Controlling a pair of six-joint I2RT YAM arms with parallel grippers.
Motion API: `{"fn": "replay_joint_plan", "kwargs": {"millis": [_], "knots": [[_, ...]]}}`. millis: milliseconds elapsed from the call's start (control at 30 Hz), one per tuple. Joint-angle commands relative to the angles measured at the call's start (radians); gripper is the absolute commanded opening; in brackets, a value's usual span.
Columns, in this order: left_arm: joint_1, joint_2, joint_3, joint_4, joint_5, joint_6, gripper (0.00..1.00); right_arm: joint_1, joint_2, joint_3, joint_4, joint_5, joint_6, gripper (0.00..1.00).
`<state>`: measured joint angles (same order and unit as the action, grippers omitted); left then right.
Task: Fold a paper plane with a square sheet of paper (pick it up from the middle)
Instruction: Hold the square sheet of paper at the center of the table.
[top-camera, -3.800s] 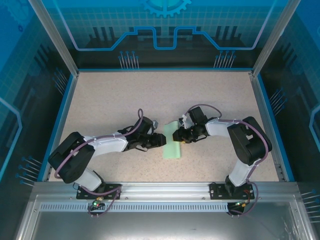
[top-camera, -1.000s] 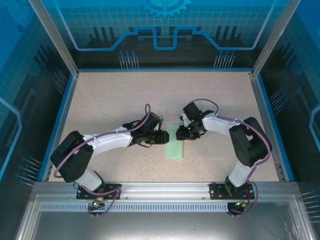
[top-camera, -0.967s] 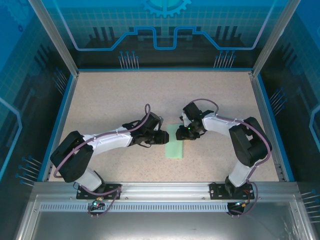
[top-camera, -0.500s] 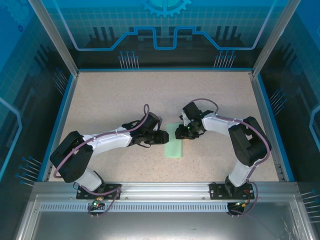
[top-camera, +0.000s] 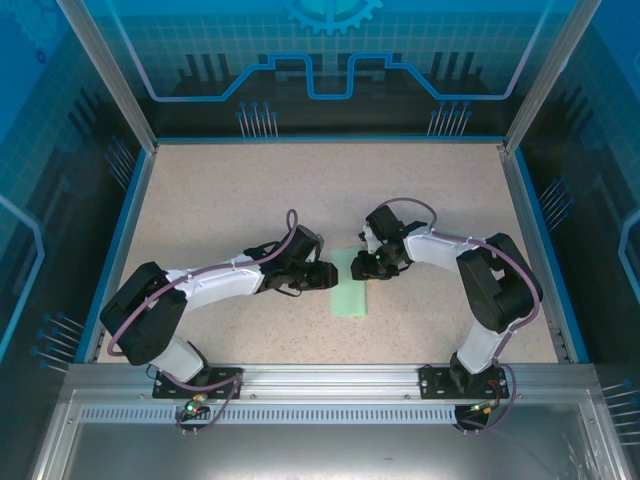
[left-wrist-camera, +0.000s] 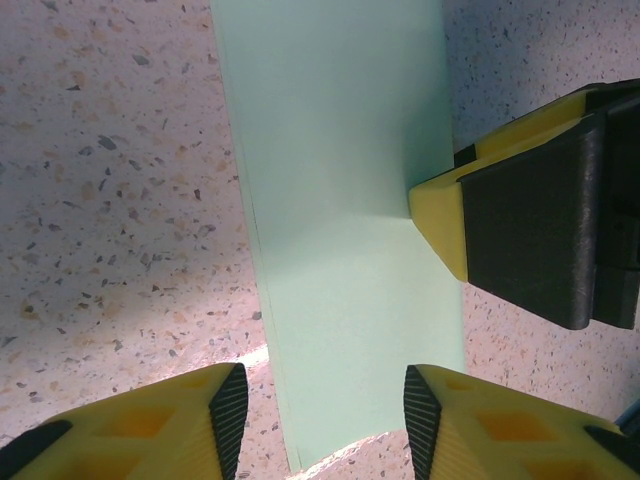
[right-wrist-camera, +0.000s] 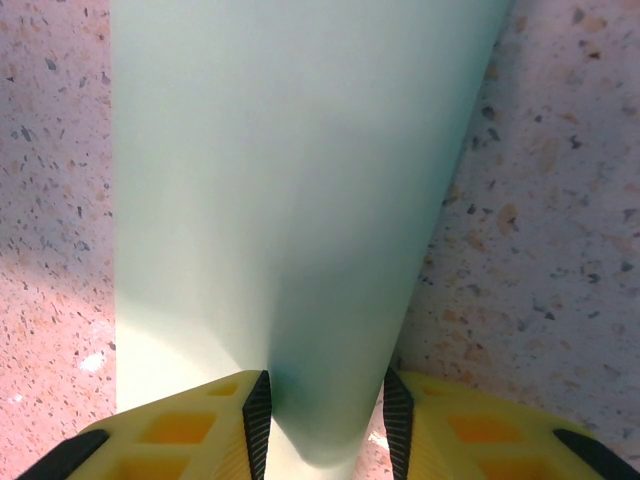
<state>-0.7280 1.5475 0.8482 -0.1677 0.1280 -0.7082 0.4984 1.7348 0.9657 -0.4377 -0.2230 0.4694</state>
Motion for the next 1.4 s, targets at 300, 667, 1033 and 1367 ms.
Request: {"fn": "replay_joint_plan", "kwargs": {"millis": [300, 667, 1033, 1367], "knots": [[0.007, 0.025, 0.009, 0.011, 0.032, -0.014, 0.49, -0.006, 0.017, -0.007, -0.004, -0.018, 0.017, 0.39], [0.007, 0.028, 0.005, 0.01, 0.03, -0.014, 0.49, -0.005, 0.023, -0.009, 0.011, -0.033, 0.022, 0.41], [0.007, 0.046, 0.005, 0.036, 0.04, -0.029, 0.49, 0.002, 0.029, -0.01, 0.011, -0.026, 0.024, 0.41], [0.003, 0.076, 0.002, 0.089, 0.044, -0.058, 0.48, 0.003, 0.037, -0.011, 0.008, -0.019, 0.02, 0.41]]}}
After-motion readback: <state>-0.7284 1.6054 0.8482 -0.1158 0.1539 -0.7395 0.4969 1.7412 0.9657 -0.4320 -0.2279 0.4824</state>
